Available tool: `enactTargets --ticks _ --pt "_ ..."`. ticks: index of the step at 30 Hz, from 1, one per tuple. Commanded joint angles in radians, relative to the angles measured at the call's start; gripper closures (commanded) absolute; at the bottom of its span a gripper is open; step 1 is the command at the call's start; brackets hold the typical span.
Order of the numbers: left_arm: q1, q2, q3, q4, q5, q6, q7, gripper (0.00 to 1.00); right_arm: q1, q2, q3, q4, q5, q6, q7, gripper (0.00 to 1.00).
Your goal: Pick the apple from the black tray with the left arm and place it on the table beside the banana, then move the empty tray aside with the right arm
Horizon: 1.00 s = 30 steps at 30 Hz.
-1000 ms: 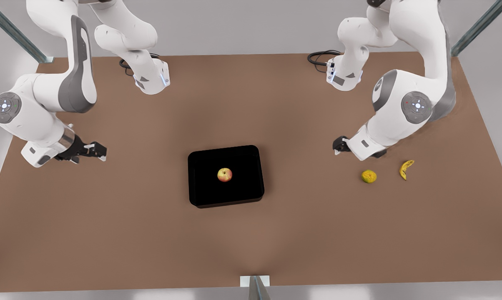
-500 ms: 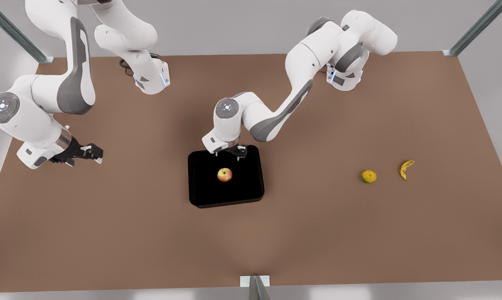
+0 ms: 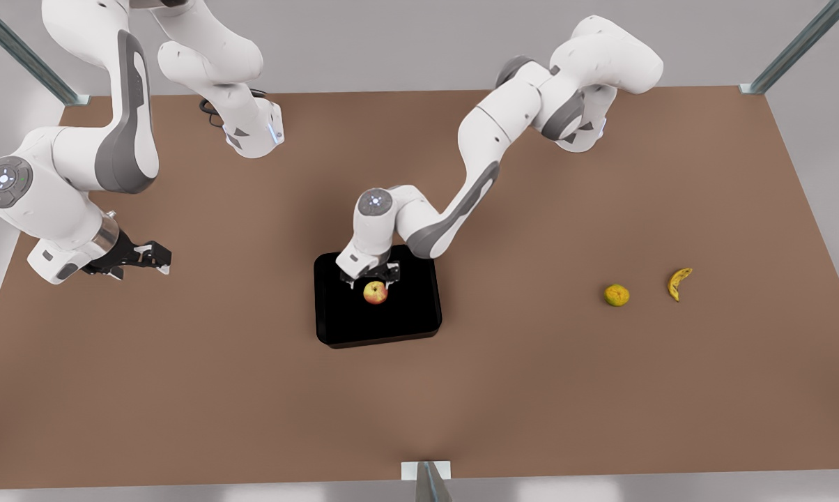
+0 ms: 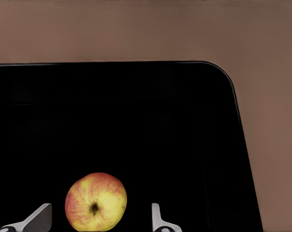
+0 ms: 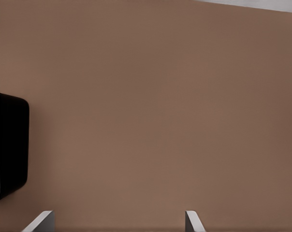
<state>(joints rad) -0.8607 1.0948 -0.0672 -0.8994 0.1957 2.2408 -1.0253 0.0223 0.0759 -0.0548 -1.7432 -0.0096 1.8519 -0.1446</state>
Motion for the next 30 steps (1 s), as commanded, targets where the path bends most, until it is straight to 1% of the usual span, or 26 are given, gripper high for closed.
enactTargets --ticks 1,6,9,11,22,28,29,30 --pt "0.0 0.008 0.006 0.004 0.002 0.074 -0.197 0.0 0.001 0.001 0.0 0.001 0.0 0.0 -0.009 0.0" --pt "-0.011 0.025 0.017 0.002 0.025 0.069 -0.199 0.0 0.001 0.001 0.0 0.001 0.0 0.0 -0.009 0.0" --pt "-0.012 0.026 0.013 0.002 0.051 -0.027 -0.182 0.0 0.001 0.002 0.0 0.001 0.0 0.0 -0.007 0.0" --pt "-0.015 0.026 0.015 0.002 0.051 -0.047 -0.182 0.0 0.001 0.002 0.0 0.002 0.0 0.0 -0.007 0.0" --pt "-0.023 0.091 0.018 0.011 0.053 0.037 -0.194 0.0 0.001 0.002 0.0 0.002 0.0 0.0 -0.009 0.0" --pt "-0.034 0.111 0.041 0.01 0.053 0.054 -0.194 0.0 0.002 0.002 0.0 0.001 -0.001 0.0 -0.007 0.0" --pt "-0.035 0.109 0.041 0.01 0.053 0.049 -0.194 0.12 0.002 0.002 0.0 0.002 -0.001 0.0 -0.007 0.0" --pt "-0.035 0.108 0.041 0.01 0.053 0.043 -0.194 0.26 0.002 0.002 0.0 0.001 -0.001 0.0 -0.007 0.0"
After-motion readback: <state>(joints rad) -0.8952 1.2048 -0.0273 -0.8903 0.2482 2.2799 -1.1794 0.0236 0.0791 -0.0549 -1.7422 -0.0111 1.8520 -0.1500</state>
